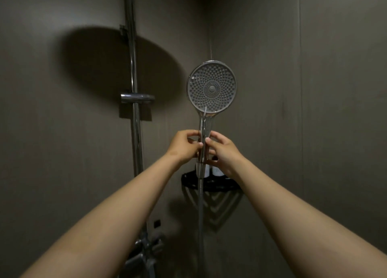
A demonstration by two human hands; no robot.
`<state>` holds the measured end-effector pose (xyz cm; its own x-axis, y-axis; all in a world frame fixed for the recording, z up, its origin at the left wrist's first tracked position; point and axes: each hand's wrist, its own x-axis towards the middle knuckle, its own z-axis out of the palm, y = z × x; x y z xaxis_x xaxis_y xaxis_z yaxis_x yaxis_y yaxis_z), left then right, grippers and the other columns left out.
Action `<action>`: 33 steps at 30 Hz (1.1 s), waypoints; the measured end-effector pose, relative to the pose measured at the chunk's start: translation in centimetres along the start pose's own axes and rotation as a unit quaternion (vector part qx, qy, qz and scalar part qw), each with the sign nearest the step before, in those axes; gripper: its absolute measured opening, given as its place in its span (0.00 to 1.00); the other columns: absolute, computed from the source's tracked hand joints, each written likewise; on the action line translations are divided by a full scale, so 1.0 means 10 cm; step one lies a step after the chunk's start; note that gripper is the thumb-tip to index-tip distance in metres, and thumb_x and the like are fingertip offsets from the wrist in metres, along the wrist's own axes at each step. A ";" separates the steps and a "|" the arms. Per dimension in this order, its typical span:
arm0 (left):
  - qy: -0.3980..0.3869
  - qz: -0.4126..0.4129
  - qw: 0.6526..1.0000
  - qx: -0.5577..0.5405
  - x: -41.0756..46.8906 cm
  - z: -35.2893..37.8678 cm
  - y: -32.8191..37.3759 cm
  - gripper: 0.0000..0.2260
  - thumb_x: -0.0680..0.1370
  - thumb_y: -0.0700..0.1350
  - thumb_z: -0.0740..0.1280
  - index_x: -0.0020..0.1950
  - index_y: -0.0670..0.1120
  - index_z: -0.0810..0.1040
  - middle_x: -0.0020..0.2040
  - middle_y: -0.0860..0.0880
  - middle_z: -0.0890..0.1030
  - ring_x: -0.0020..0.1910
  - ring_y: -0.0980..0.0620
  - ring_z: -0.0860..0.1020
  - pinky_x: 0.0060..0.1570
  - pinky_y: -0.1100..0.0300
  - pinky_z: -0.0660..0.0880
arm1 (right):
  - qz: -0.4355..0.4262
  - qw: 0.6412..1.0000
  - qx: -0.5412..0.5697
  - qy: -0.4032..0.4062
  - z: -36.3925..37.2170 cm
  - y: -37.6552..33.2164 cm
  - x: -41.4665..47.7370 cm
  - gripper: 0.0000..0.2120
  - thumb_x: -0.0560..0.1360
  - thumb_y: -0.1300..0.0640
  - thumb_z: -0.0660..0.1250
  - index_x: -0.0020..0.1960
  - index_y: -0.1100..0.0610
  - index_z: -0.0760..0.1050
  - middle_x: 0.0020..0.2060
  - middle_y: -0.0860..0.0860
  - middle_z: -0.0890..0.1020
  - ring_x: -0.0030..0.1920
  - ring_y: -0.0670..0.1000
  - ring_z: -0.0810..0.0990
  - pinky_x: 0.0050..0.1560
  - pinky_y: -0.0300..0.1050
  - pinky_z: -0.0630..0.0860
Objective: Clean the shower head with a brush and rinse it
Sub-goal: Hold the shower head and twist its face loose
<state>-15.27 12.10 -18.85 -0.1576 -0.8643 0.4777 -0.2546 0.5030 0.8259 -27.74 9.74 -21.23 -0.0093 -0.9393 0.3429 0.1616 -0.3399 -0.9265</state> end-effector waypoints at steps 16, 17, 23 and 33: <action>-0.112 -0.068 0.991 -0.029 -1.12 0.43 -1.01 0.17 0.76 0.30 0.63 0.64 0.38 0.75 0.47 0.40 0.80 0.47 0.45 0.80 0.52 0.48 0.78 | 0.071 0.993 0.040 0.084 -0.19 1.17 -1.34 0.16 0.79 0.62 0.61 0.66 0.56 0.69 0.56 0.56 0.80 0.45 0.50 0.82 0.44 0.48 0.80; -0.119 -0.070 0.990 -0.029 -1.15 0.43 -1.06 0.17 0.76 0.30 0.63 0.64 0.38 0.75 0.46 0.42 0.80 0.46 0.47 0.80 0.51 0.50 0.79 | 0.077 0.992 0.043 0.092 -0.18 1.21 -1.39 0.16 0.79 0.62 0.61 0.66 0.55 0.69 0.56 0.55 0.80 0.45 0.50 0.81 0.45 0.49 0.80; -0.161 -0.087 0.982 -0.043 -1.37 0.55 -1.43 0.16 0.77 0.29 0.61 0.64 0.38 0.74 0.47 0.42 0.79 0.42 0.52 0.80 0.37 0.68 0.79 | 0.114 0.983 0.045 0.139 -0.18 1.59 -1.71 0.18 0.79 0.60 0.62 0.68 0.53 0.67 0.48 0.51 0.81 0.41 0.47 0.82 0.40 0.45 0.78; -0.206 -0.152 0.966 -0.038 -1.96 1.17 -2.16 0.16 0.76 0.28 0.62 0.64 0.35 0.74 0.46 0.40 0.80 0.35 0.63 0.80 0.40 0.68 0.78 | 0.205 0.948 0.078 0.231 -0.48 2.34 -2.35 0.19 0.79 0.61 0.60 0.70 0.52 0.66 0.47 0.48 0.81 0.46 0.47 0.80 0.52 0.54 0.75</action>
<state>-17.83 18.32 -49.58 -0.4580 -0.8867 0.0634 -0.2796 0.2114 0.9366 -28.47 23.68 -51.75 -0.3392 -0.9236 -0.1788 0.3884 0.0356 -0.9208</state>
